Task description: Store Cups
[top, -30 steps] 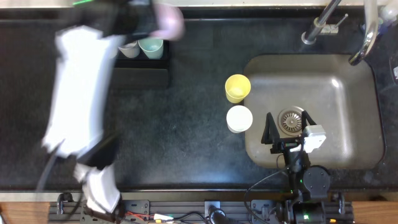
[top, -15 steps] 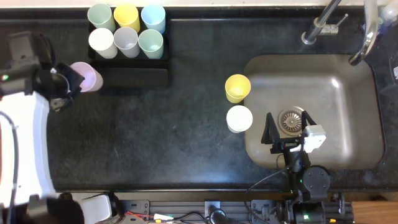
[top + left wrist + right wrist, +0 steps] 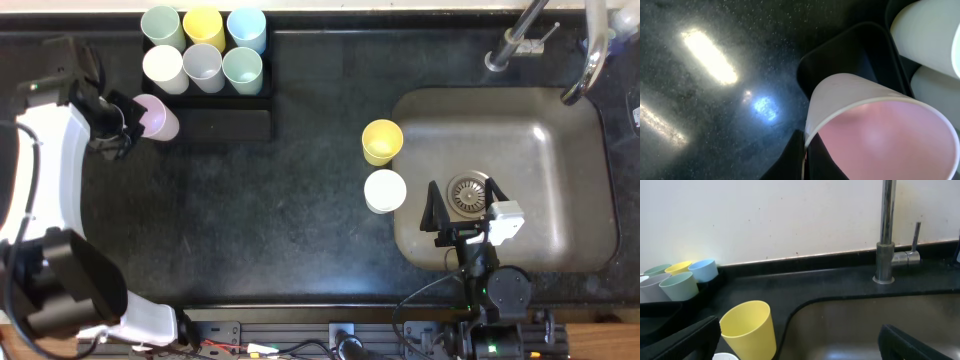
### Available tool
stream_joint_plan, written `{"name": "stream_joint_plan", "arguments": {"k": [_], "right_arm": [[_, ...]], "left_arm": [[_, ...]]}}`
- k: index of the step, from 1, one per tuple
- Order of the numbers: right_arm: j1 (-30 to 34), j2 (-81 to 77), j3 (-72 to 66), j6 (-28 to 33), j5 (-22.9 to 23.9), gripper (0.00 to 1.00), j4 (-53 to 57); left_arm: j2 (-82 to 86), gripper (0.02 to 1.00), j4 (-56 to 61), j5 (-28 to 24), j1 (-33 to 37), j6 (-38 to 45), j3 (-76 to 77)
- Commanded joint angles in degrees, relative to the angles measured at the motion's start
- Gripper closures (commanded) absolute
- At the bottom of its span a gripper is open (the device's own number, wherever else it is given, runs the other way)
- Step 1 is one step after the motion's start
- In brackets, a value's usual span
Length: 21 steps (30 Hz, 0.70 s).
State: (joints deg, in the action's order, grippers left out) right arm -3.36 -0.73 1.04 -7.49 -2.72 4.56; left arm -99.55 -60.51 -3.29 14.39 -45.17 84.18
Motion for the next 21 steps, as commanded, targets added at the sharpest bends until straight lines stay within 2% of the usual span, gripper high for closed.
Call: {"name": "stream_joint_plan", "arguments": {"k": [1,21], "right_arm": [[0.5,0.5,-0.8,-0.2,-0.3,0.007,-0.3],[0.5,0.5,-0.8,-0.2,-0.3,0.005,-0.3]], "left_arm": [[-3.3,0.982,-1.6,-0.1,0.6,-1.4,7.0],[-9.9,0.982,-3.6,0.6,0.6,-1.7,11.1]]}}
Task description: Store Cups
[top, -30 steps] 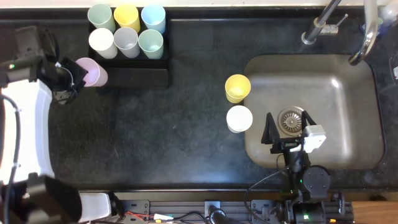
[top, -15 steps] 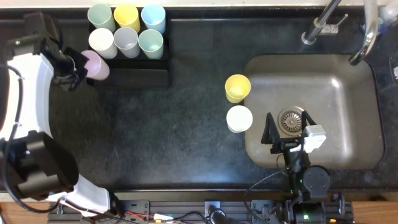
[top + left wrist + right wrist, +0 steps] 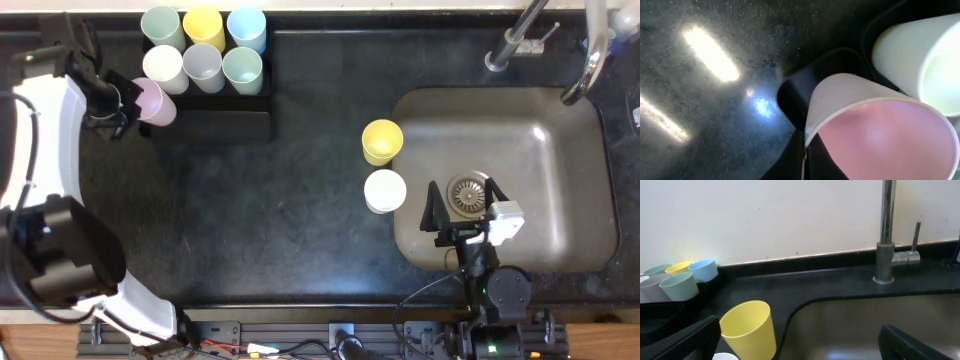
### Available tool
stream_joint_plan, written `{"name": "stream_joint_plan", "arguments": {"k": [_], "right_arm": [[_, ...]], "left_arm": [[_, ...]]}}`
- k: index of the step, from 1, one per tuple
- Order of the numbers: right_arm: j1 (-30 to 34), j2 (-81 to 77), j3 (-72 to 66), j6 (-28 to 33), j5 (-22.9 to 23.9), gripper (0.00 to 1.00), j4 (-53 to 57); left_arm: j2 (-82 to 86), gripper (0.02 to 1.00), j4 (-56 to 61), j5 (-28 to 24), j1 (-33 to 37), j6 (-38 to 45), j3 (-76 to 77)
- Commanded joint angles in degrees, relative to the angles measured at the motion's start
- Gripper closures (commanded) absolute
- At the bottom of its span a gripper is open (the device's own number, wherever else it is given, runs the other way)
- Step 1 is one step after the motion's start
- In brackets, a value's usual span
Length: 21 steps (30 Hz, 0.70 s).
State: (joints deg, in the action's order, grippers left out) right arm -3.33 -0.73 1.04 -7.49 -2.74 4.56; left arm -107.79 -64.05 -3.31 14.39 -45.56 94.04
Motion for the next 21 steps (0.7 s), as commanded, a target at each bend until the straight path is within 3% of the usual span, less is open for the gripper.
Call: {"name": "stream_joint_plan", "arguments": {"k": [1,21], "right_arm": [[0.5,0.5,-0.8,-0.2,-0.2,0.003,-0.3],[0.5,0.5,-0.8,-0.2,-0.2,0.003,-0.3]], "left_arm": [[-2.0,0.982,0.0,0.6,0.6,-1.4,1.2],[-7.0,0.982,1.6,3.0,-1.3,-1.4,1.2]]}}
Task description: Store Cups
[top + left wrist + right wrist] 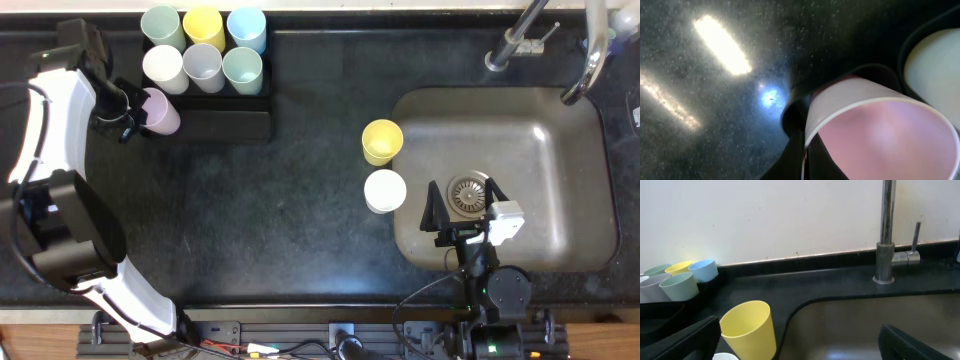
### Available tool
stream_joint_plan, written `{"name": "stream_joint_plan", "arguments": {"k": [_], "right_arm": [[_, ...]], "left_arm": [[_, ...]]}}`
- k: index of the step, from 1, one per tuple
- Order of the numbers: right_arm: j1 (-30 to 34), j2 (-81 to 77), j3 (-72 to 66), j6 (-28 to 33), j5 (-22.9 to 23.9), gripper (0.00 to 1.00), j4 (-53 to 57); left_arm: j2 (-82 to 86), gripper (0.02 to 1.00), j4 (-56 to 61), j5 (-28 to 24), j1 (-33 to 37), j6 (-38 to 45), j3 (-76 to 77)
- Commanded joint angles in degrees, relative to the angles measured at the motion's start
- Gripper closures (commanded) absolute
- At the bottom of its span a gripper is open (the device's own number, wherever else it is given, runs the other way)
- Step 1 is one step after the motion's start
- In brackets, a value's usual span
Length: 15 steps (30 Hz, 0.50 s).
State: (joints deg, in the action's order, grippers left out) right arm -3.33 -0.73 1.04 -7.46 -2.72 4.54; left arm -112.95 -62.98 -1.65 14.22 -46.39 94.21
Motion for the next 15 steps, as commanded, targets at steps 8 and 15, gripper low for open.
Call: {"name": "stream_joint_plan", "arguments": {"k": [8,15], "right_arm": [[0.5,0.5,-0.8,-0.3,-0.3,0.003,-0.3],[0.5,0.5,-0.8,-0.3,-0.3,0.003,-0.3]], "left_arm": [[-1.6,0.02,2.0,1.3,-1.8,-0.4,1.1],[5.5,0.018,2.0,1.3,-1.8,-0.4,1.1]]}}
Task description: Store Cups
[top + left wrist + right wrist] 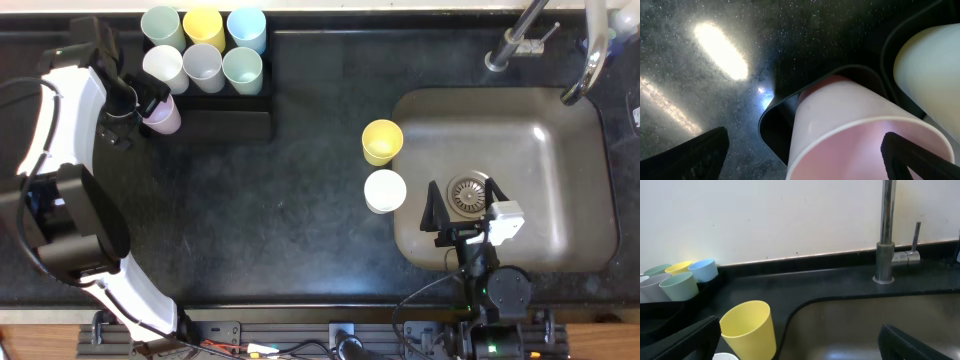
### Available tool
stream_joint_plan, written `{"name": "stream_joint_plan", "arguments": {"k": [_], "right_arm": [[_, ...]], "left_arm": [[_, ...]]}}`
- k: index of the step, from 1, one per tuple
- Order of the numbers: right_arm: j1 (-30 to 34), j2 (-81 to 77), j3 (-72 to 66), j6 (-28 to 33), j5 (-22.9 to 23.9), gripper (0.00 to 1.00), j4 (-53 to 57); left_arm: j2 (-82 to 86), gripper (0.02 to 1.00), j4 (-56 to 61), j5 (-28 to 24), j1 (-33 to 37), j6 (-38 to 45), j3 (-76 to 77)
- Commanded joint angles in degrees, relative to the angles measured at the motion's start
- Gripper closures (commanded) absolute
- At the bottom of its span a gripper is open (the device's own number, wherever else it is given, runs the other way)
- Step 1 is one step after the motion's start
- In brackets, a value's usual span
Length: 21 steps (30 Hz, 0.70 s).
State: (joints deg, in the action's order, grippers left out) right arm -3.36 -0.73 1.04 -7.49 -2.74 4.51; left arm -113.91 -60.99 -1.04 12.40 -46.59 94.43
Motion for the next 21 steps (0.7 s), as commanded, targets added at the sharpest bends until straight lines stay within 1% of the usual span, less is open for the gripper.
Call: {"name": "stream_joint_plan", "arguments": {"k": [1,4,7,9,10,12,14,18,21], "right_arm": [[0.5,0.5,-0.8,-0.2,-0.2,0.003,-0.3],[0.5,0.5,-0.8,-0.2,-0.2,0.003,-0.3],[0.5,0.5,-0.8,-0.2,-0.2,0.003,-0.3],[0.5,0.5,-0.8,-0.2,-0.2,0.003,-0.3],[0.5,0.5,-0.8,-0.2,-0.2,0.005,-0.3],[0.5,0.5,-0.8,-0.2,-0.2,0.005,-0.3],[0.5,0.5,-0.8,-0.2,-0.2,0.003,-0.3],[0.5,0.5,-0.8,-0.2,-0.2,0.003,-0.3],[0.5,0.5,-0.8,-0.2,-0.2,0.003,-0.3]], "left_arm": [[7.9,0.02,-0.1,0.6,-0.1,-0.2,0.9],[13.2,0.02,-0.9,-1.2,-1.5,1.5,1.0],[17.5,0.018,-0.9,-4.0,-5.8,6.5,1.5],[18.9,0.018,-1.0,-3.4,-11.3,9.6,2.7],[19.0,0.02,-1.0,-1.3,-16.9,10.9,4.0],[18.4,0.018,0.2,2.9,-25.0,10.8,4.4],[16.8,0.018,1.3,5.4,-32.7,10.8,4.4],[12.2,0.018,3.3,7.2,-45.2,8.0,4.4],[8.4,0.018,4.3,6.3,-50.6,5.6,4.4]]}}
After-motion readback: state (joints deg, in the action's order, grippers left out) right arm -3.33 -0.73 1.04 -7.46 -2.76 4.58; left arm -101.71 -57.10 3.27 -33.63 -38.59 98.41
